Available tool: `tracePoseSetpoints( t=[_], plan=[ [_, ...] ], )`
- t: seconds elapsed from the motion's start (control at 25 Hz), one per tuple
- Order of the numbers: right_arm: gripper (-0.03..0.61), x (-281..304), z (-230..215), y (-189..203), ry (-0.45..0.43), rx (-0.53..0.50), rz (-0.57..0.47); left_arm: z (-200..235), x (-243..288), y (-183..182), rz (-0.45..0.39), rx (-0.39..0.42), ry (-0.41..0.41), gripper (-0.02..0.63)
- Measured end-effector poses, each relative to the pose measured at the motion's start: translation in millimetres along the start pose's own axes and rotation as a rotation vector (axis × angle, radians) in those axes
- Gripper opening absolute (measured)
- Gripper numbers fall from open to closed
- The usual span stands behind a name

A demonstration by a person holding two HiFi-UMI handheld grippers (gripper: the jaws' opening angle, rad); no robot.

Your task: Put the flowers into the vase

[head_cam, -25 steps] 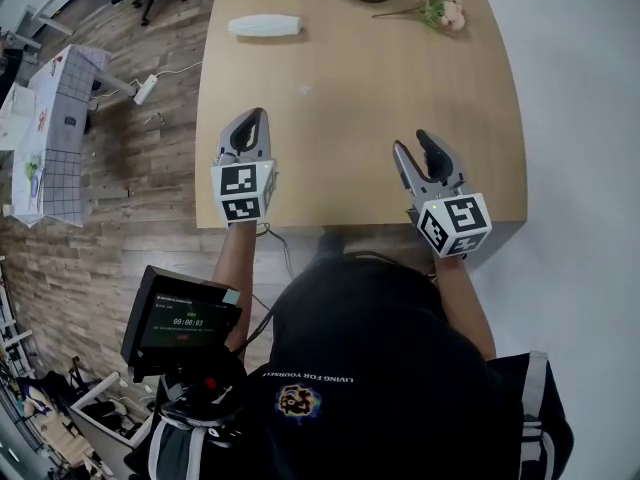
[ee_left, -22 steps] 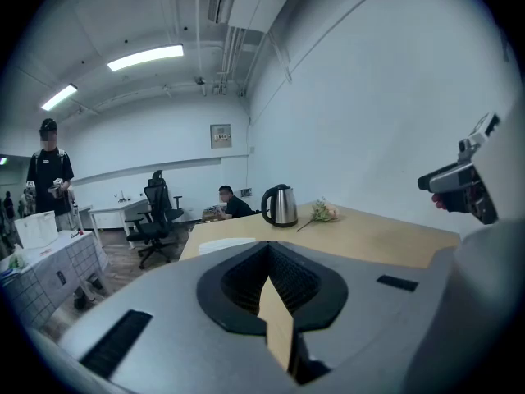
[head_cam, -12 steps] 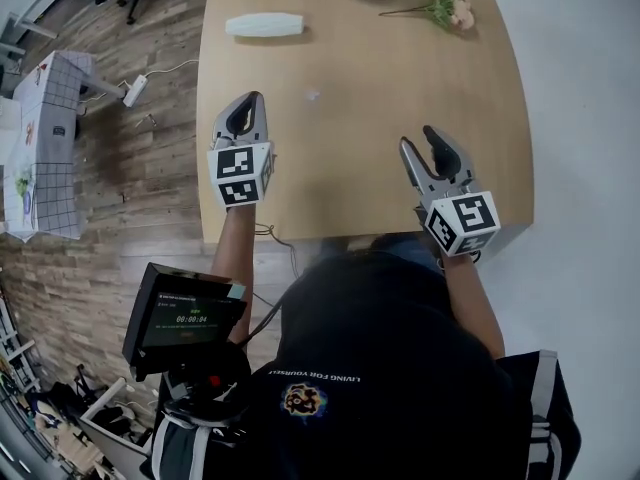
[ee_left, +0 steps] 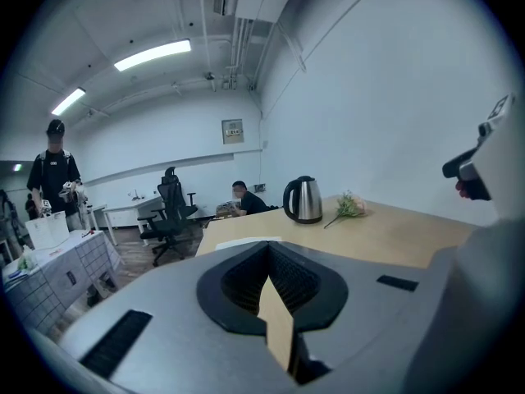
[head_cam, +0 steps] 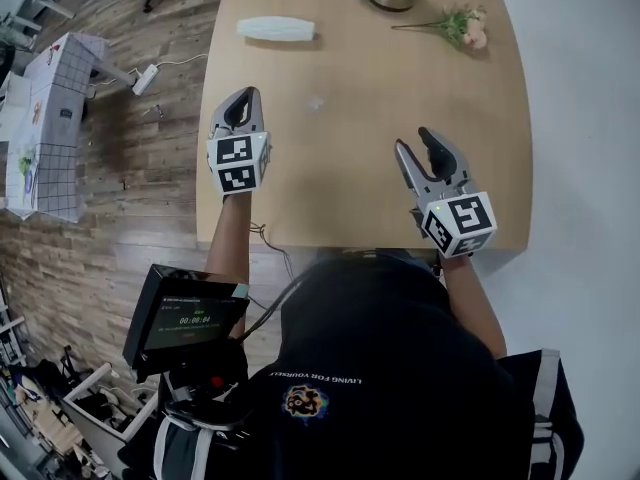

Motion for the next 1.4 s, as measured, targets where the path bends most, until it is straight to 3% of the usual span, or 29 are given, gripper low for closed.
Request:
tracePoseSetpoints(
  t=[0.4, 0.6, 0.88, 1.16, 1.4],
  plan=[
    [0.163, -2, -18, -8, 0.008, 0.001, 0.012, 24, 33, 1, 0.057, -0.023, -0.035, 0.005],
    [0.163, 4, -46, 9, 0.014, 0.008, 0.006, 23, 78, 10, 0.083, -0.028, -0.041, 0.006],
    [0.163, 10, -52, 7, 0.023, 0.007, 0.031, 56, 119, 6, 0.141, -0.04, -0.065, 0.006],
    [0.163, 15, -48, 12, 0.03, 0.006, 0.062, 91, 149, 14, 0.211, -0.104, -0.094, 0.006],
    [0.163, 11, -44, 12, 0.053, 0.005, 0.095, 106, 164, 18, 0.234, -0.263, -0.085, 0.012]
  ],
)
Point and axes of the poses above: the fingertips, and each gripper's own axes: x forward along the fingers, z to its left, y out of its underside, the point moved 6 cm from there along -x, backward along the fingers, and after that the axes turned 1 degree about -z, right-handed, at the moved point
